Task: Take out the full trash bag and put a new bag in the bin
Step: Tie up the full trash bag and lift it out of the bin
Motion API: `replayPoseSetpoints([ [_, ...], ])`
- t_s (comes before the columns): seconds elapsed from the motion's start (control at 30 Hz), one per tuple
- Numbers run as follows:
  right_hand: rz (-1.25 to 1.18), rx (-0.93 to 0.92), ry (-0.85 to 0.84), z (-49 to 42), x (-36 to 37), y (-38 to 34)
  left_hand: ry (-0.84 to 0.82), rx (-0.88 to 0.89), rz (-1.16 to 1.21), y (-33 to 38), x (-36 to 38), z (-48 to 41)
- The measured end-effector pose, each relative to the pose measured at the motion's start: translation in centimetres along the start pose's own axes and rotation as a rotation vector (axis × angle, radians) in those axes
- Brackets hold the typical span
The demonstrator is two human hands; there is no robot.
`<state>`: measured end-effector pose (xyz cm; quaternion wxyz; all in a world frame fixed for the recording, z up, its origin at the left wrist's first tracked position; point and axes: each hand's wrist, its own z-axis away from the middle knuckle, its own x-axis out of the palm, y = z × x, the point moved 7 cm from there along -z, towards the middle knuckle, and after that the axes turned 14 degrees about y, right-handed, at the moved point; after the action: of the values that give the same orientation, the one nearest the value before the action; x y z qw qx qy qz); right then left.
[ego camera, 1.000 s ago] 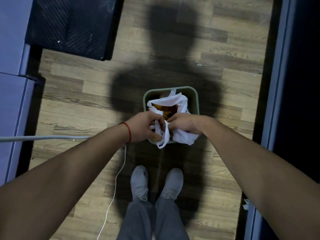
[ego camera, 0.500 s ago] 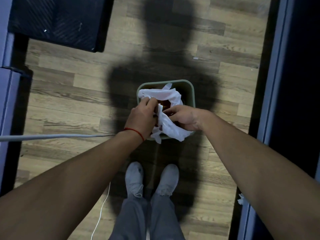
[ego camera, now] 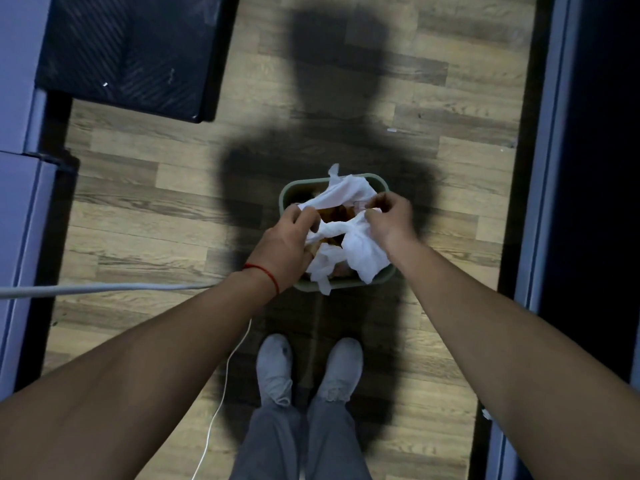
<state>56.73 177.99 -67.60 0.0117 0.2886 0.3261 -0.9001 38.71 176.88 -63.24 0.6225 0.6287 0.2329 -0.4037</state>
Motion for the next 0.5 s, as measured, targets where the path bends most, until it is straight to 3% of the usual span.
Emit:
replayPoseSetpoints([
  [0.07, 0.161, -0.332, 0.15, 0.2, -0.8, -1.6, -0.03, 0.038, -0.071, 0.0, 0.3, 0.1],
  [0.2, 0.473, -0.593, 0.381, -1.2, -3.1, -2.0, -0.054, -0.018, -0.176, -2.3, 0.5, -0.2],
  [0.33, 0.67, -0.631, 0.461, -4.1, -5.3, -0.1, -0.072, -0.141, -0.263, -7.1, 0.4, -0.5],
  [0.5, 0.739, -0.575, 0.454, -7.7, -6.6, 3.3, -0.127, -0.14, -0.383, -12.5, 1.3, 0.8],
])
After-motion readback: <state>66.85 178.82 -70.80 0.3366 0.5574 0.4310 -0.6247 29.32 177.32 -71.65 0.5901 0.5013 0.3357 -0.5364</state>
